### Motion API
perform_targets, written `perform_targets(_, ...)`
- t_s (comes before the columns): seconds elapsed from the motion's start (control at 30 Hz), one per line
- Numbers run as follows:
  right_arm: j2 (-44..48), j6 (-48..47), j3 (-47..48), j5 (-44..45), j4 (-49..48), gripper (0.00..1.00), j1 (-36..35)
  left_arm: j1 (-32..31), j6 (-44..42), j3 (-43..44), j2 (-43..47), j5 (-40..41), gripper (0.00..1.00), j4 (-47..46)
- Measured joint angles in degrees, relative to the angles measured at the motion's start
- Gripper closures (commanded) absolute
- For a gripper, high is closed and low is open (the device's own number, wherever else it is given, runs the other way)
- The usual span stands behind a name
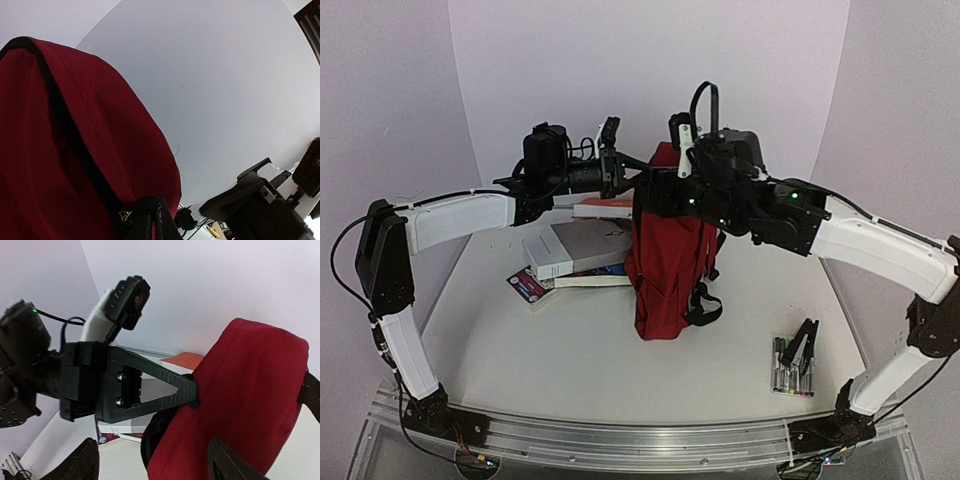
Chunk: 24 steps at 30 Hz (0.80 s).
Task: Pack the student bag
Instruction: Unzip the student bag at the center of the board.
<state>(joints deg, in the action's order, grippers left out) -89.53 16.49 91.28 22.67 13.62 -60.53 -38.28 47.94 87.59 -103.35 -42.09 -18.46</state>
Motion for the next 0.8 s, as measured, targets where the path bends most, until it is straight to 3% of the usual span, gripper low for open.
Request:
perform_targets(0.17, -6.36, 0.3, 3.46, 4.09, 4.26, 0.34, 0.0, 0.0, 0.0, 0.0, 0.0, 0.1, 1.0, 0.04)
perform_targets(0.23, -8.42, 0.32, 4.71, 6.08, 5.83, 0.4, 0.0, 0.0, 0.0, 0.0, 0.0, 0.1, 1.0, 0.04)
perform_targets(0.47, -11.8, -0.27, 7.28, 11.12, 7.81, 0.95, 0.0, 0.0, 0.01, 0.0, 0.0, 0.2, 1.0, 0.07)
perform_targets(0.53, -11.83, -0.84, 7.3, 11.54, 8.09, 1.0, 0.0, -0.01, 0.01, 0.01, 0.0, 0.24, 1.0, 0.07)
perform_targets(0.8, -4.54, -4.5, -2.38, 3.59, 3.8, 1.0, 0.05, -0.07, 0.08, 3.89, -1.16, 0.23, 1.0, 2.3)
